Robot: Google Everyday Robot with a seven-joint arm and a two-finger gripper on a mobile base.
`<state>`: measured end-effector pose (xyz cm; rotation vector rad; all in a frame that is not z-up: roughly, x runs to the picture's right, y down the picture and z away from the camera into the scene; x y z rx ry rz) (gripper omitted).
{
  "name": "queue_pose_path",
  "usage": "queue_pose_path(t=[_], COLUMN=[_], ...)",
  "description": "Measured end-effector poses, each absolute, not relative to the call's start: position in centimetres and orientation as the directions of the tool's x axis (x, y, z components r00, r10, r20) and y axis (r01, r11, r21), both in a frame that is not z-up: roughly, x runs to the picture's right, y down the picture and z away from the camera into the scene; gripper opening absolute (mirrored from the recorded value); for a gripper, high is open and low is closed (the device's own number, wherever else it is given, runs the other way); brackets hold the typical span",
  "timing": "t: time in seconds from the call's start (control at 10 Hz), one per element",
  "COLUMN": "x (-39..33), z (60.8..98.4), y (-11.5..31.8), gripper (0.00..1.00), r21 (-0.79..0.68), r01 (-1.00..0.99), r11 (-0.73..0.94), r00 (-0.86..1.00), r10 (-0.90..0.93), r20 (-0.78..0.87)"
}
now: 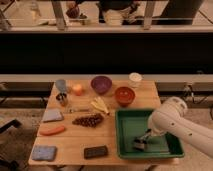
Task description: Wipe tray with brush
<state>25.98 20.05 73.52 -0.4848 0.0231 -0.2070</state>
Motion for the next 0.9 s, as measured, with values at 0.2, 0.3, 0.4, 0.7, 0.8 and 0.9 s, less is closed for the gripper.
queue_pose_path(t=[0.2, 0.3, 0.4, 0.7, 0.8, 0.9], x=[28.5, 29.3, 29.9, 32.0, 32.5, 33.2], z=[73.3, 73.1, 72.8, 71.6, 71.2, 70.8], y=[20.6, 20.7, 20.6, 20.1, 19.8, 19.7], gripper=[0.00, 0.00, 0.00, 0.00, 0.00, 0.00], r21=[-0.485, -0.487, -0.488, -0.492, -0.493, -0.495], r01=[0.149, 0.131, 0.116, 0.083, 0.075, 0.061], r11=[0.862, 0.863, 0.865, 0.866, 0.867, 0.867], r00=[0.983, 0.984, 0.984, 0.980, 0.978, 0.977], r10=[-0.181, -0.173, -0.167, -0.161, -0.160, -0.153], r20=[-0.020, -0.041, -0.061, -0.118, -0.132, -0.147])
